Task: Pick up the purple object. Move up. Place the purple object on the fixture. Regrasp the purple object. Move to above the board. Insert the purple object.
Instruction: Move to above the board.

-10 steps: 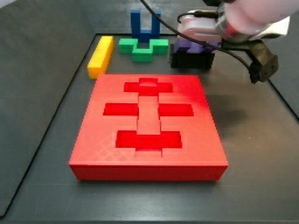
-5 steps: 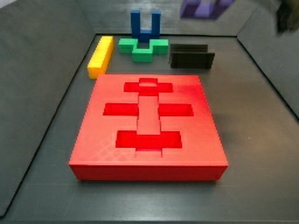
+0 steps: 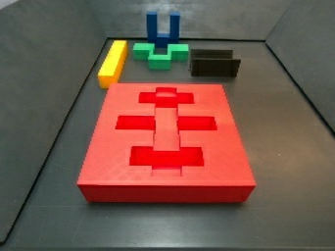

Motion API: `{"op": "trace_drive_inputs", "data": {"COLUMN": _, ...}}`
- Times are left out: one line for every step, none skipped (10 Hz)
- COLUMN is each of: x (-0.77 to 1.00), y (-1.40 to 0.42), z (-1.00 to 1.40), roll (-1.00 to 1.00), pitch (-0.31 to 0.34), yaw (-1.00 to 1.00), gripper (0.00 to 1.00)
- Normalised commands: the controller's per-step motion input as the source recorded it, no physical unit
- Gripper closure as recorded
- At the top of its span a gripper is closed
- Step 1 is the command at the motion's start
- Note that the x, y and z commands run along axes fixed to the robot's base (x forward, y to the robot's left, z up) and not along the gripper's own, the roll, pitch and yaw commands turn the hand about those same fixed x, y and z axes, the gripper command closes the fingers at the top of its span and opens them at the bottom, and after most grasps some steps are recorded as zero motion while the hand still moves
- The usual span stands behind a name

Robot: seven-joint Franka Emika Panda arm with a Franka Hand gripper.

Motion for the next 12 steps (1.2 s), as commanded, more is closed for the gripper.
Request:
{"op": "trace_drive_inputs", "data": {"x": -1.36, "y": -1.40, "z": 0.31, "roll": -1.00, "pitch": 0.053, "yaw": 0.01, "gripper": 1.00}}
{"op": "trace_drive_inputs", "data": {"x": -1.40, "y": -1.32, "z": 0.30, "roll": -1.00, "pitch": 0.016, "yaw": 0.02, "gripper": 1.00}}
{"op": "trace_drive_inputs", "data": {"x": -1.40, "y": -1.26, "z": 0.27, "roll": -1.00, "pitch": -0.002, "yaw": 0.03, "gripper": 1.00}}
{"op": "trace_drive_inputs", "data": {"x": -1.40, "y": -1.25, "z": 0.27, "roll": -1.00, "pitch": -0.005, "yaw": 0.03, "gripper": 1.00}}
{"op": "trace_drive_inputs", "data": {"x": -1.40, "y": -1.19, "z": 0.26, "roll": -1.00, "pitch": -0.028, "yaw": 0.04, "gripper": 1.00}}
{"op": "trace_drive_inputs", "data": {"x": -0.58, "y": -0.42, "z": 0.10, "roll": -1.00, "pitch": -0.044, "yaw": 0.04, "gripper": 1.00}}
{"op": "trace_drive_inputs", "data": {"x": -0.23, "y": -0.09, "z": 0.01, "roll": -1.00, "pitch": -0.047, "yaw": 0.04, "gripper": 1.00}}
{"op": "trace_drive_inputs", "data": {"x": -0.09, "y": 0.00, "z": -0.01, "roll": -1.00, "pitch": -0.025, "yaw": 0.02, "gripper": 1.00}}
{"op": "trace_drive_inputs", "data": {"x": -0.07, "y": -0.03, "z": 0.02, "roll": -1.00, "pitch": -0.038, "yaw": 0.02, "gripper": 1.00}}
{"op": "trace_drive_inputs", "data": {"x": -0.08, "y": -0.02, "z": 0.00, "roll": -0.90, "pitch": -0.063, "yaw": 0.02, "gripper": 1.00}}
{"op": "trace_drive_inputs", "data": {"x": -0.08, "y": 0.02, "z": 0.00, "roll": -0.70, "pitch": -0.073, "yaw": 0.01, "gripper": 1.00}}
{"op": "trace_drive_inputs", "data": {"x": -0.08, "y": 0.04, "z": 0.00, "roll": -0.43, "pitch": -0.081, "yaw": 0.00, "gripper": 1.00}}
